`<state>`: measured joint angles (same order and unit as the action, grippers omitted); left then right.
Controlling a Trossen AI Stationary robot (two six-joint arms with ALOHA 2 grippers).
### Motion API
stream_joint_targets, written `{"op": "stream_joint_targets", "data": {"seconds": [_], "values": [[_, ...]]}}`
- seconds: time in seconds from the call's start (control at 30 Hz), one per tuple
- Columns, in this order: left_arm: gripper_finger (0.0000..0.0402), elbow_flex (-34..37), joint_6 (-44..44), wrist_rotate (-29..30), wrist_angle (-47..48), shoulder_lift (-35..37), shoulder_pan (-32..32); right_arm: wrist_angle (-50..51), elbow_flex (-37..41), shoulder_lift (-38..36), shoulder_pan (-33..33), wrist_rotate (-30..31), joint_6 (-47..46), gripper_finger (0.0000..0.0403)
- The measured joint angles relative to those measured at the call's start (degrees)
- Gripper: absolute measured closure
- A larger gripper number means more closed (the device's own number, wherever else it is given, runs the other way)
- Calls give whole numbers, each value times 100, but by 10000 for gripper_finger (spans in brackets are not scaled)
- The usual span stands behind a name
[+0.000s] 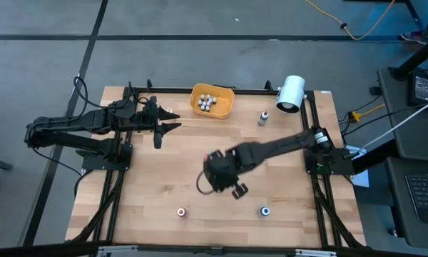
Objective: Pick & Place food coloring
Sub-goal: Put the small black food coloring bottle into the bin
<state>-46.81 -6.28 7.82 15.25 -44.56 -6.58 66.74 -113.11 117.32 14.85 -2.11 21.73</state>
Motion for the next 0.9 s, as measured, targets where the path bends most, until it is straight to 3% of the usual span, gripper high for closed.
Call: {"op": "stream_joint_targets", "data": {"seconds": [0.4,0.57,0.9], "values": [[263,0,0,1,0,0,1,1228,-1675,0,-1353,7,155,329],[263,0,-1,-1,0,0,-1,1637,-1879,0,-1843,9,427,340],[263,0,-1,1,0,0,0,1522,-1883,2,-2732,-53,540,336]]}}
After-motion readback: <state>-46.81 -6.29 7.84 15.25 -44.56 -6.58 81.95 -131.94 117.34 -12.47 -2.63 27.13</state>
